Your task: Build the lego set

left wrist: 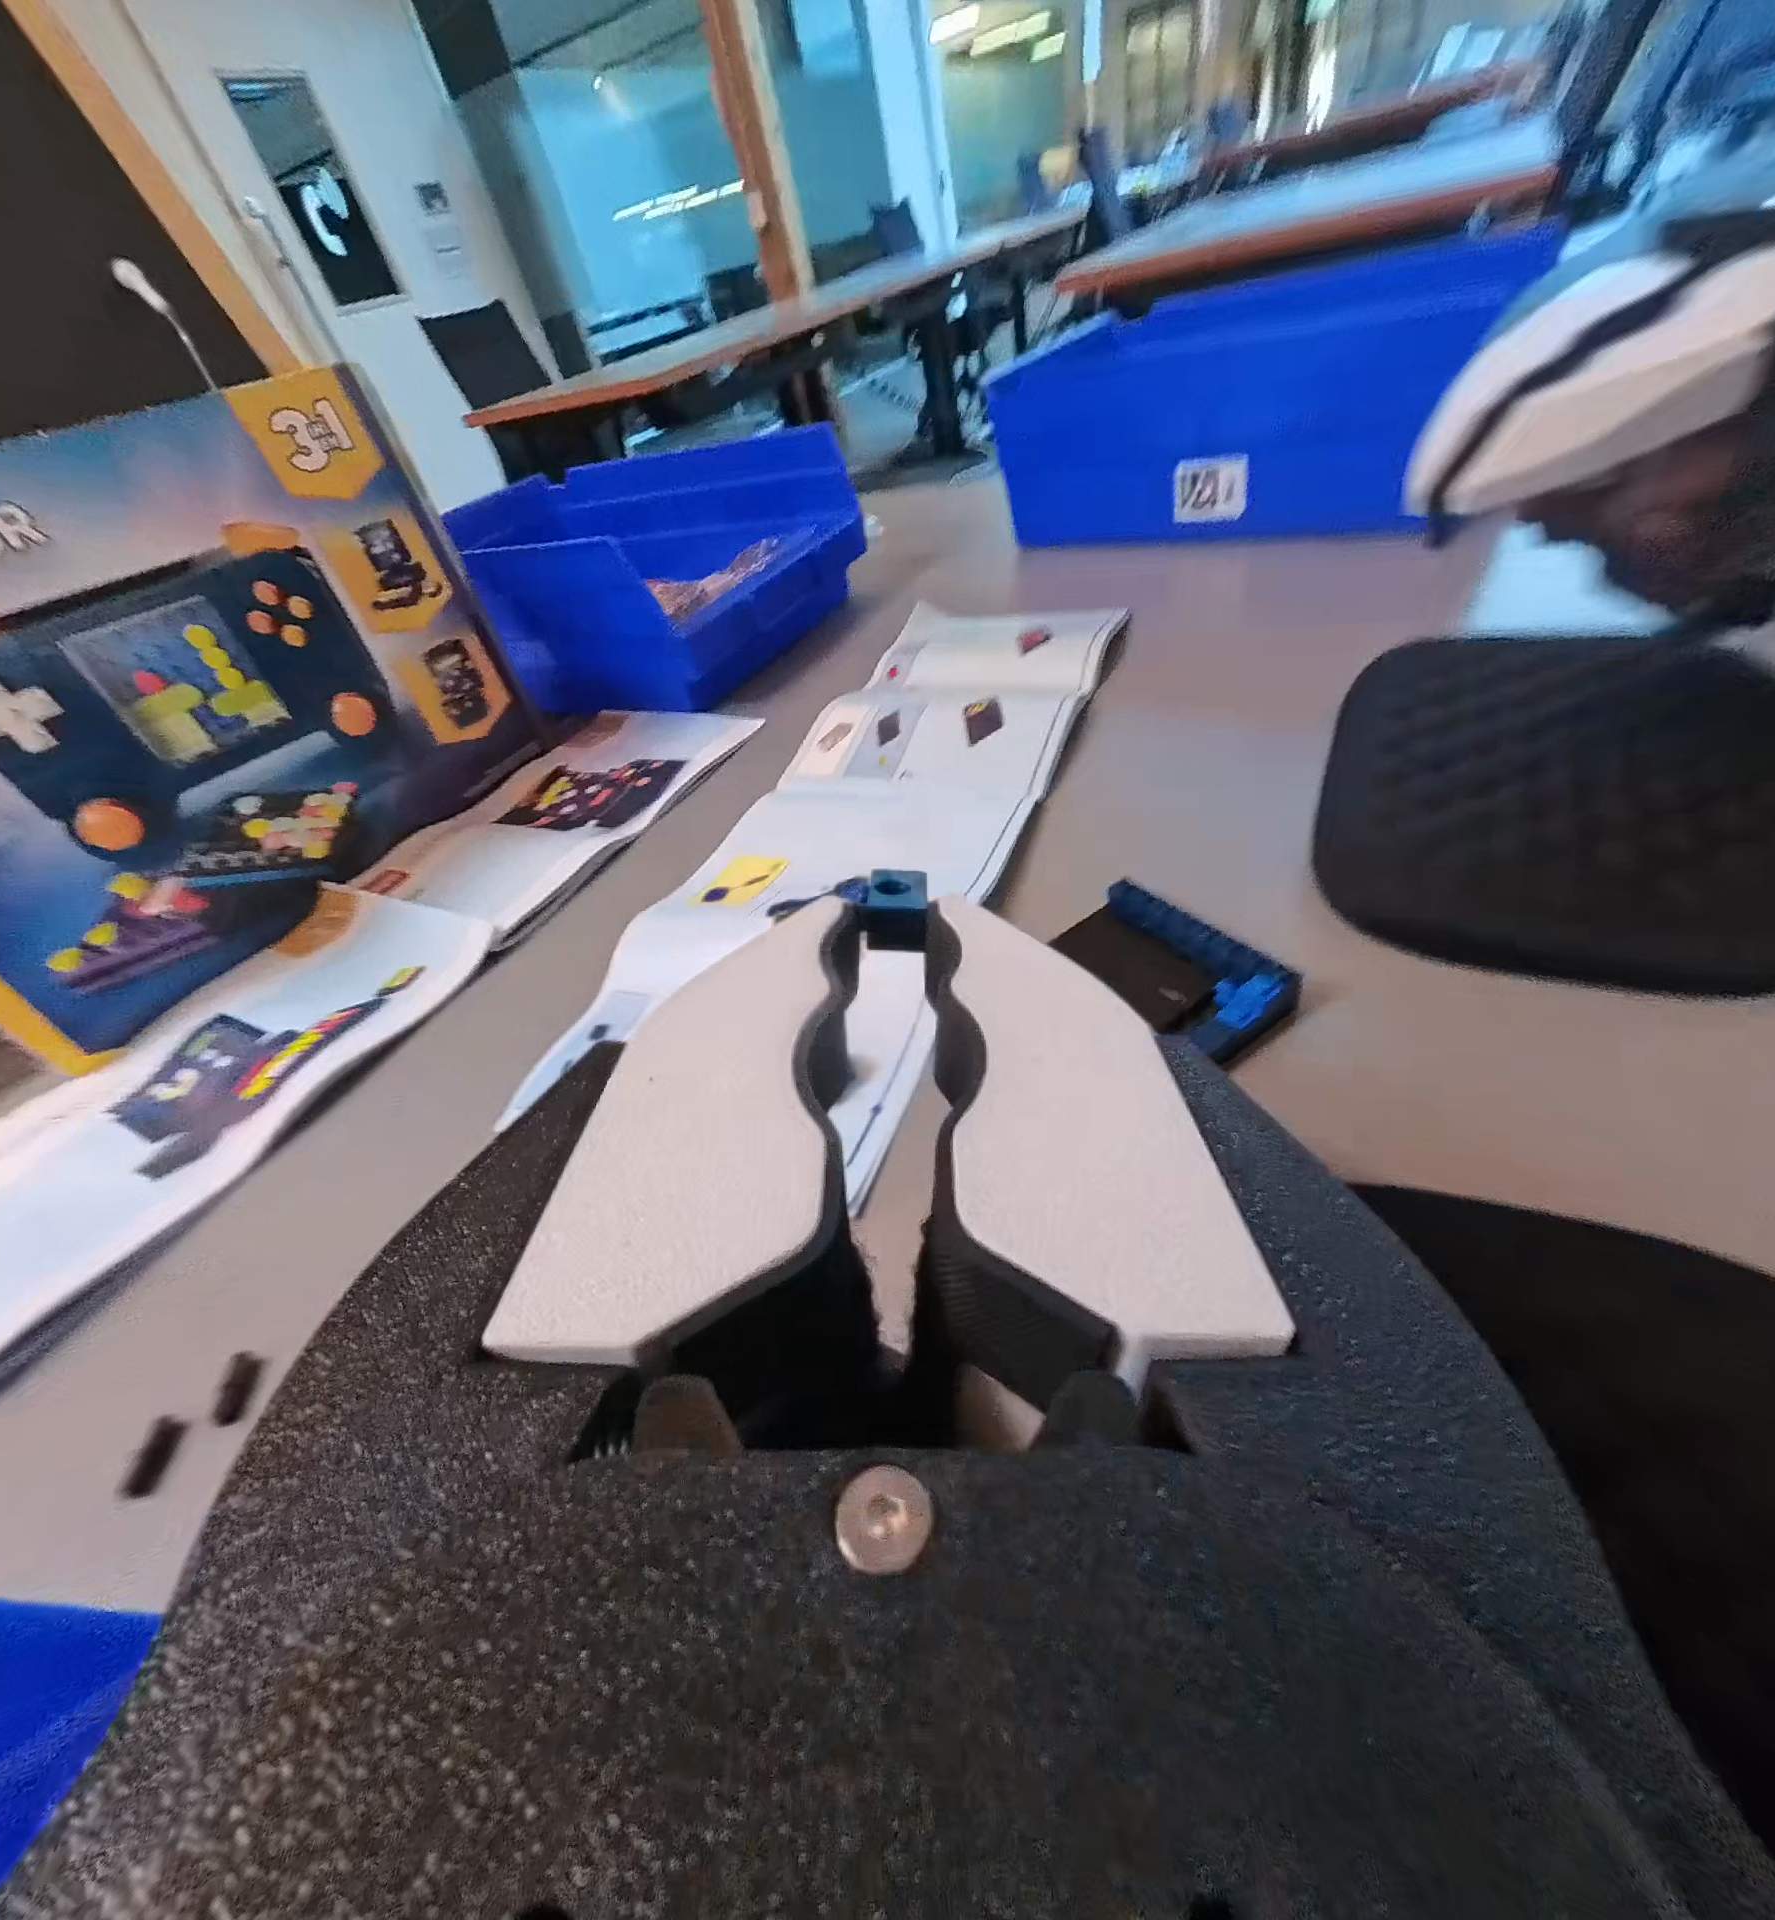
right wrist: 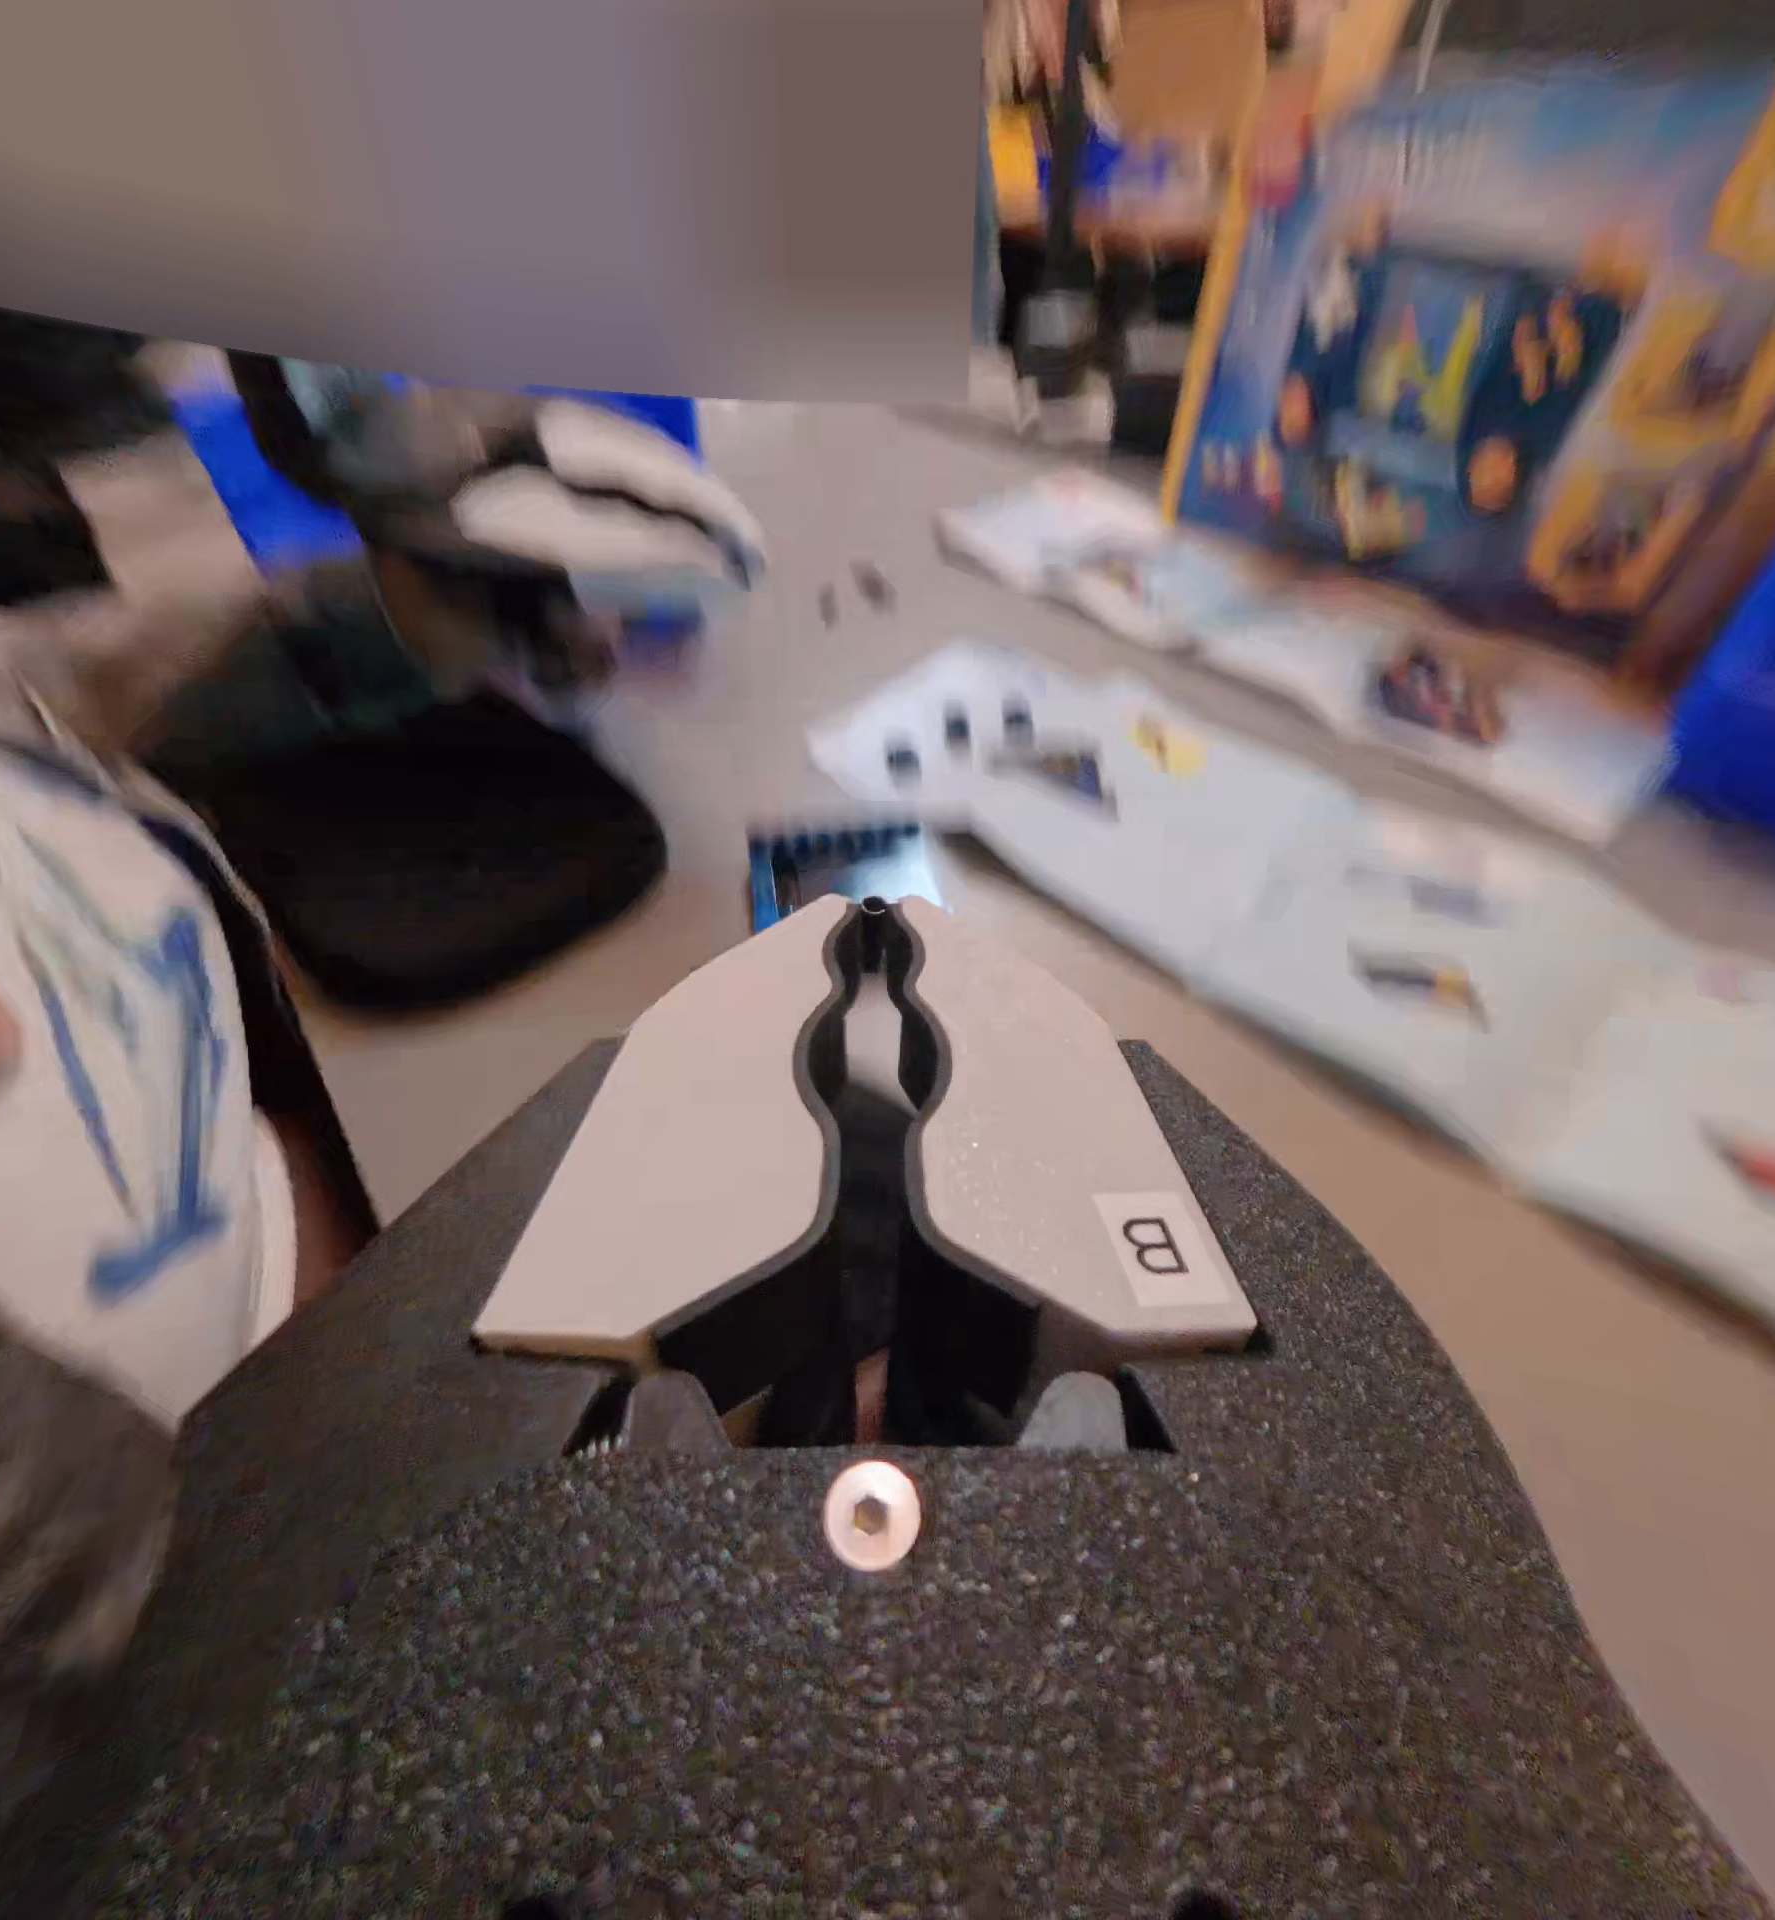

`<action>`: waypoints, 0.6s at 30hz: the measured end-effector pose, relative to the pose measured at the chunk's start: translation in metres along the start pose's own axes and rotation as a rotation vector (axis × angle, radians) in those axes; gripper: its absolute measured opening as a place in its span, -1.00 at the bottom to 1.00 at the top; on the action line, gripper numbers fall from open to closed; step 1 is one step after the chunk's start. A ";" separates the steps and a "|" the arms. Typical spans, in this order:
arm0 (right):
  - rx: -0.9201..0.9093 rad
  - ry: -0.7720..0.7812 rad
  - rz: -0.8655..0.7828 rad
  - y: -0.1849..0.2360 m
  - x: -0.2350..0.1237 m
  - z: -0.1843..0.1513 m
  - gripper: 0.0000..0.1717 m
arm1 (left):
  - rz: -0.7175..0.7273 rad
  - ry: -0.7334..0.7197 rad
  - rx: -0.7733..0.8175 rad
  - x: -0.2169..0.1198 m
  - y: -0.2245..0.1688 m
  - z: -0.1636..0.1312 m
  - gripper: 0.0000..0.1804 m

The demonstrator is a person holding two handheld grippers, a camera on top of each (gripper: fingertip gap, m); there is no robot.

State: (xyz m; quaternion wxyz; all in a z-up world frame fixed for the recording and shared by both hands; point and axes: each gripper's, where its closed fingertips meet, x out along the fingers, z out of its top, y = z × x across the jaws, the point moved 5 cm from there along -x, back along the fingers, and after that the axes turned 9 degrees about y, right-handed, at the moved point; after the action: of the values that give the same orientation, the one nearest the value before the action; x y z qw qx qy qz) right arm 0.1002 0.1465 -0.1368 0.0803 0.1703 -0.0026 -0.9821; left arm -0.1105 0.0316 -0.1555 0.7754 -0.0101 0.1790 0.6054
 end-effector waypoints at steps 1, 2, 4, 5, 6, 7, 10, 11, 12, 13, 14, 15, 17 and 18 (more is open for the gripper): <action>-0.006 -0.089 0.060 -0.002 0.012 0.018 -0.95 | -0.031 -0.024 -0.036 -0.001 0.001 0.001 -0.88; -0.010 -0.172 0.139 -0.003 0.025 0.036 -0.95 | -0.057 -0.035 -0.062 -0.002 0.001 0.000 -0.88; 0.005 -0.295 0.318 -0.002 0.055 0.065 -0.95 | -0.080 -0.037 -0.079 -0.002 0.000 -0.001 -0.88; 0.032 -0.323 0.414 -0.001 0.072 0.074 -0.95 | -0.086 -0.034 -0.077 -0.001 -0.001 -0.001 -0.88; 0.071 -0.331 0.503 0.000 0.090 0.080 -0.95 | -0.091 -0.027 -0.071 -0.001 -0.003 -0.001 -0.88; 0.110 -0.322 0.585 0.000 0.106 0.082 -0.95 | -0.097 -0.018 -0.065 0.000 -0.004 -0.002 -0.88; 0.225 -0.295 0.718 0.002 0.143 0.076 -0.95 | -0.127 -0.034 -0.090 0.000 -0.005 -0.001 -0.88; 0.246 -0.289 0.745 0.005 0.149 0.073 -0.95 | -0.142 -0.048 -0.115 -0.001 -0.005 0.000 -0.88; 0.251 -0.275 0.765 0.009 0.154 0.070 -0.95 | -0.158 -0.069 -0.144 -0.002 -0.003 0.001 -0.88; 0.237 -0.255 0.767 0.013 0.156 0.067 -0.95 | -0.171 -0.088 -0.171 -0.004 -0.002 0.002 -0.88; 0.211 -0.239 0.754 0.016 0.158 0.064 -0.95 | -0.184 -0.105 -0.192 -0.005 -0.001 0.003 -0.88; 0.190 -0.237 0.741 0.017 0.159 0.062 -0.95 | -0.193 -0.119 -0.208 -0.006 0.000 0.004 -0.88; 0.178 -0.236 0.724 0.017 0.160 0.062 -0.95 | -0.198 -0.123 -0.218 -0.006 0.000 0.005 -0.88; 0.168 -0.230 0.713 0.017 0.161 0.061 -0.95 | -0.203 -0.124 -0.216 -0.006 -0.001 0.005 -0.88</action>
State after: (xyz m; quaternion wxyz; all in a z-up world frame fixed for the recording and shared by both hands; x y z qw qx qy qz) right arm -0.0670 0.1027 -0.1325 0.4018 0.0532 -0.1512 -0.9016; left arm -0.1095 0.0267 -0.1490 0.8365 -0.0740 0.0630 0.5393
